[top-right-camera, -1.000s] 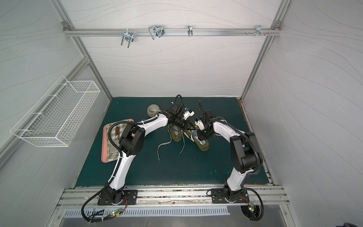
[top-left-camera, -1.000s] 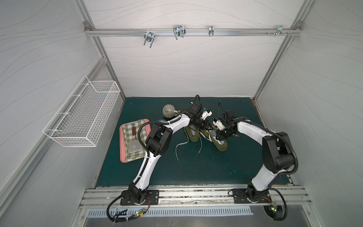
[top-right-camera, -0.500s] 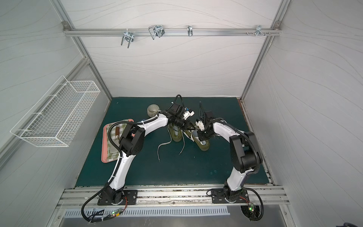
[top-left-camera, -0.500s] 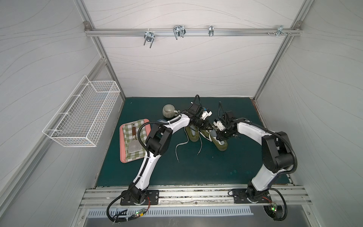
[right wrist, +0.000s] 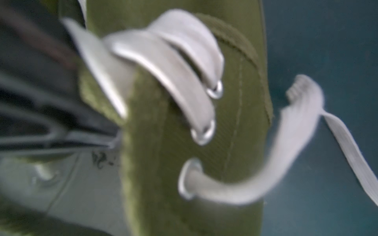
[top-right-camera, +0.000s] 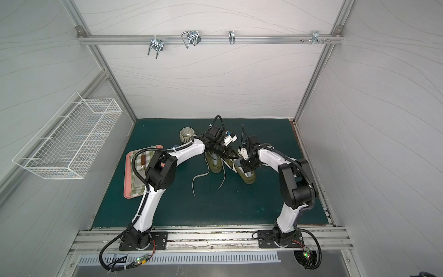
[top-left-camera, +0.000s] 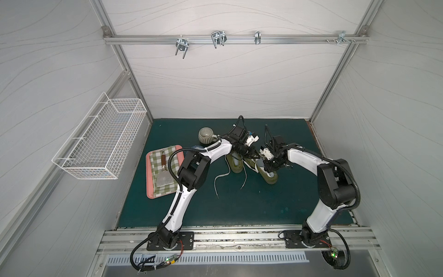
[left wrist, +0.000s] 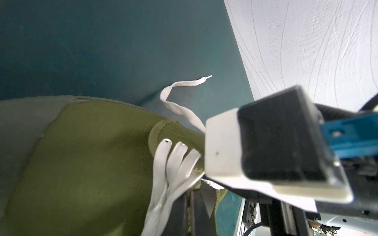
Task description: Insert the insole into the shoe
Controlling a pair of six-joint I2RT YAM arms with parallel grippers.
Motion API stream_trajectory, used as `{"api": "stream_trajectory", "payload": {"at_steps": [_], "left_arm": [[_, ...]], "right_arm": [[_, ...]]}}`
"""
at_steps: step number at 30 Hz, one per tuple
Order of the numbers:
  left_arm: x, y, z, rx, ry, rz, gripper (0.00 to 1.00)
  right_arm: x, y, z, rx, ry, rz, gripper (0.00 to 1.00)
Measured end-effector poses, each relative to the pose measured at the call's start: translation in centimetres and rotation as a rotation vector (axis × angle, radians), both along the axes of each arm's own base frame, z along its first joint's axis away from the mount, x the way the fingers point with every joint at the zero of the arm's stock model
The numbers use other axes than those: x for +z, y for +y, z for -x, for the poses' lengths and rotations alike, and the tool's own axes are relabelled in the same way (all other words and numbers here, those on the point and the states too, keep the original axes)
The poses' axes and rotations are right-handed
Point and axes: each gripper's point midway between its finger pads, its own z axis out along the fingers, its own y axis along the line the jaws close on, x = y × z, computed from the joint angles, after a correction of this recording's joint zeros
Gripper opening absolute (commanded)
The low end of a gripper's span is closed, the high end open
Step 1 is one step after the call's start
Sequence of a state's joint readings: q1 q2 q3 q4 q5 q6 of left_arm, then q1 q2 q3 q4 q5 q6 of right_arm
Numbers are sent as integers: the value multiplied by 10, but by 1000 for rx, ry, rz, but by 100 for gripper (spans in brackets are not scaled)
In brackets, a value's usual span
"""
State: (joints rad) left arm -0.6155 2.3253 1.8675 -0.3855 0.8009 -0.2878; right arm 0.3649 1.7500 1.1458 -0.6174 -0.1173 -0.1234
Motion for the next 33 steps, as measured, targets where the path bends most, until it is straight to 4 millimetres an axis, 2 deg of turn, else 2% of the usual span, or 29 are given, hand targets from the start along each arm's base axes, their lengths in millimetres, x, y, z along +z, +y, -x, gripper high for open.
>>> {"api": "stream_trajectory", "payload": {"at_steps": [5, 10, 17, 22, 28, 31, 33], "left_arm": [[0, 0, 0, 0, 0, 0, 0], [-1, 1, 1, -1, 6, -7, 0], [-1, 1, 1, -1, 2, -4, 0], [0, 1, 0, 1, 4, -2, 0], [3, 0, -3, 11, 12, 17, 0], [4, -1, -3, 11, 17, 23, 0], [5, -1, -3, 10, 17, 26, 0]], "right_arm": [[-1, 1, 1, 44, -32, 76, 11], [-2, -3, -2, 73, -102, 136, 1], [1, -13, -14, 109, -272, 210, 0], [4, -15, -14, 88, -314, 164, 0], [7, -10, -9, 10, -257, 2, 1], [9, -6, -2, 2, -209, -47, 3], [11, -4, 0, 5, -188, -55, 9]]}}
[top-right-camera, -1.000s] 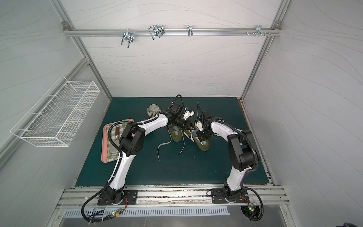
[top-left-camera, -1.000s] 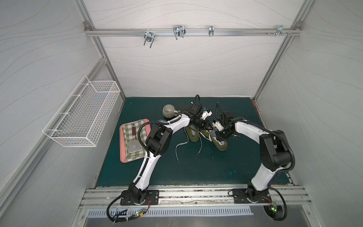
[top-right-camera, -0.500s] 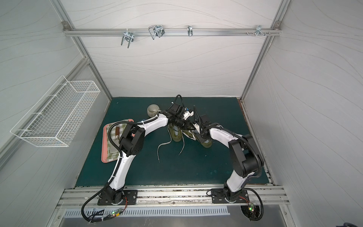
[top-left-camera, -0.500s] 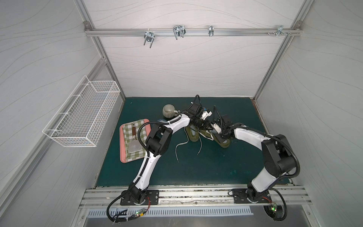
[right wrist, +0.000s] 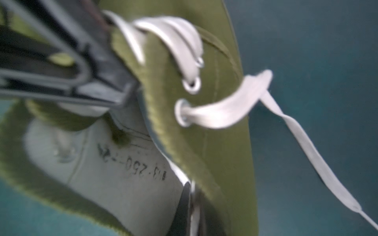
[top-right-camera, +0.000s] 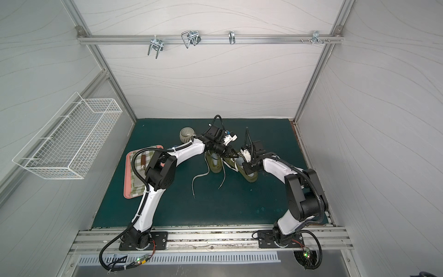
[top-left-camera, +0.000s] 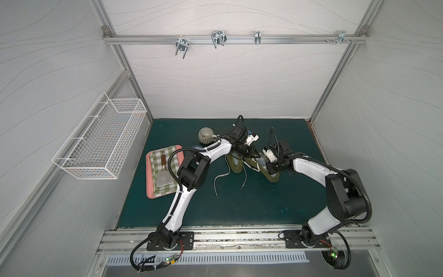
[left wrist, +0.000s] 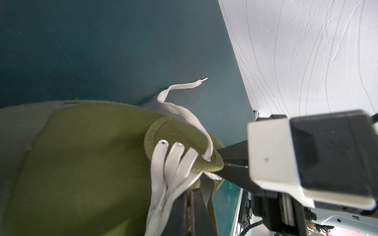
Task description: Insert the insole into the shoe
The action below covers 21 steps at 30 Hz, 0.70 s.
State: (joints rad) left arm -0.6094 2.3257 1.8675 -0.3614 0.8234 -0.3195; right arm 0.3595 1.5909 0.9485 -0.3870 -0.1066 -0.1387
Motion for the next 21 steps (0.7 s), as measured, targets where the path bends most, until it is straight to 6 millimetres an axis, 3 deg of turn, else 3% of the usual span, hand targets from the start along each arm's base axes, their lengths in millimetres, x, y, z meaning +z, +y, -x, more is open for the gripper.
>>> {"api": "stream_trajectory", "payload": {"at_steps": [3, 7, 13, 21], "left_arm": [[0, 0, 0, 0, -2, 1, 0], [0, 0, 0, 0, -2, 1, 0], [1, 0, 0, -1, -3, 2, 0], [0, 0, 0, -3, -4, 1, 0]], "right_arm": [[-1, -2, -1, -7, 19, 21, 31], [0, -1, 3, 9, 33, 60, 47], [14, 4, 16, 36, 10, 105, 58], [45, -6, 22, 0, -52, 114, 64]]}}
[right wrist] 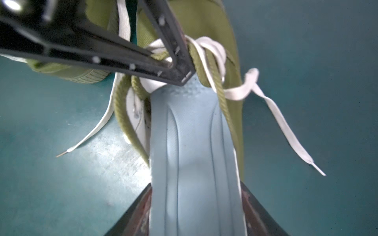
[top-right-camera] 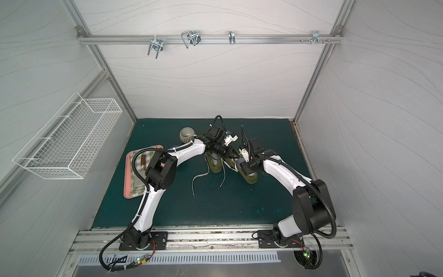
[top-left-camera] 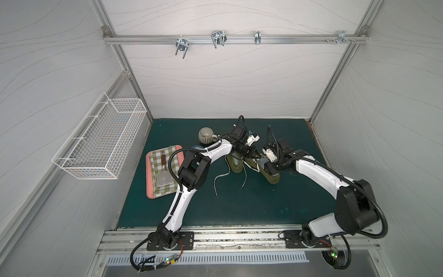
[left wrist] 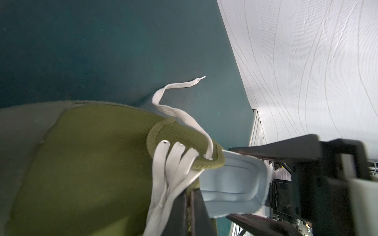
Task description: Insert the insole into the shoe
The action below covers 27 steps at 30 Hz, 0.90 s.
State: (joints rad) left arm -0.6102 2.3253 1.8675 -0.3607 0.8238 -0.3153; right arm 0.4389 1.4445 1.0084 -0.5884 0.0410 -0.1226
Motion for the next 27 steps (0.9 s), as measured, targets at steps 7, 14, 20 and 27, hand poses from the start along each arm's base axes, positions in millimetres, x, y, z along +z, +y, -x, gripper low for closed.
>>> {"api": "stream_trajectory", "payload": {"at_steps": [7, 14, 20, 27], "left_arm": [[0, 0, 0, 0, 0, 0, 0], [-1, 0, 0, 0, 2, -1, 0], [-1, 1, 0, 3, 2, -1, 0], [-2, 3, -3, 11, 2, -3, 0]], "right_arm": [[1, -1, 0, -1, 8, -19, 50], [-31, 0, -2, 3, 94, -9, 23], [-48, 10, -9, 14, 150, -24, 10], [-55, 12, -24, -18, 165, -49, 19]]}}
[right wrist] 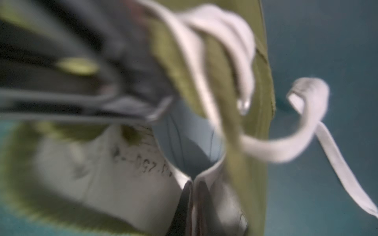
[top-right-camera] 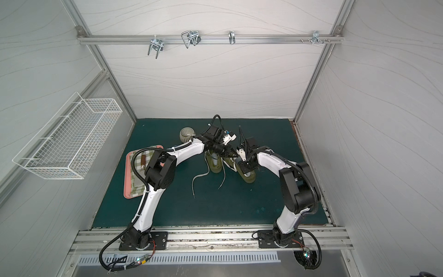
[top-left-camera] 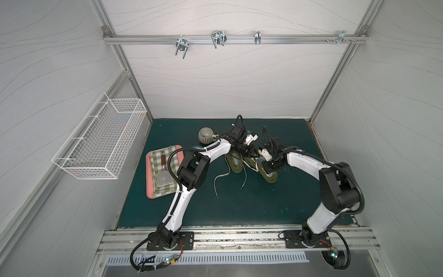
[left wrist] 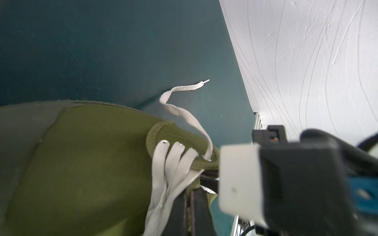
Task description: Insert the insole into the shoe
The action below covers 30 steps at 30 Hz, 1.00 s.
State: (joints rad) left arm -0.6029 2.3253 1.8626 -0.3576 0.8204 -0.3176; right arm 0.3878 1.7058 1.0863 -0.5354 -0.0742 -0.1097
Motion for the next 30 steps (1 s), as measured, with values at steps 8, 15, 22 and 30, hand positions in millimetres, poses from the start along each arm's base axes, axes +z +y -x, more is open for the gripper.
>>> {"api": "stream_trajectory", "payload": {"at_steps": [8, 15, 22, 30], "left_arm": [[-1, 0, 0, 1, -3, 1, 0], [-2, 0, 1, -1, 1, -1, 0], [-3, 0, 3, -3, 8, -6, 0], [-3, 0, 3, -4, 9, -4, 0]], "right_arm": [[5, -2, 2, -11, -15, -9, 55], [12, -1, 11, -9, -39, 10, 89], [22, -4, 14, -25, -53, 11, 99], [34, -9, 20, -36, -66, 19, 99]]}}
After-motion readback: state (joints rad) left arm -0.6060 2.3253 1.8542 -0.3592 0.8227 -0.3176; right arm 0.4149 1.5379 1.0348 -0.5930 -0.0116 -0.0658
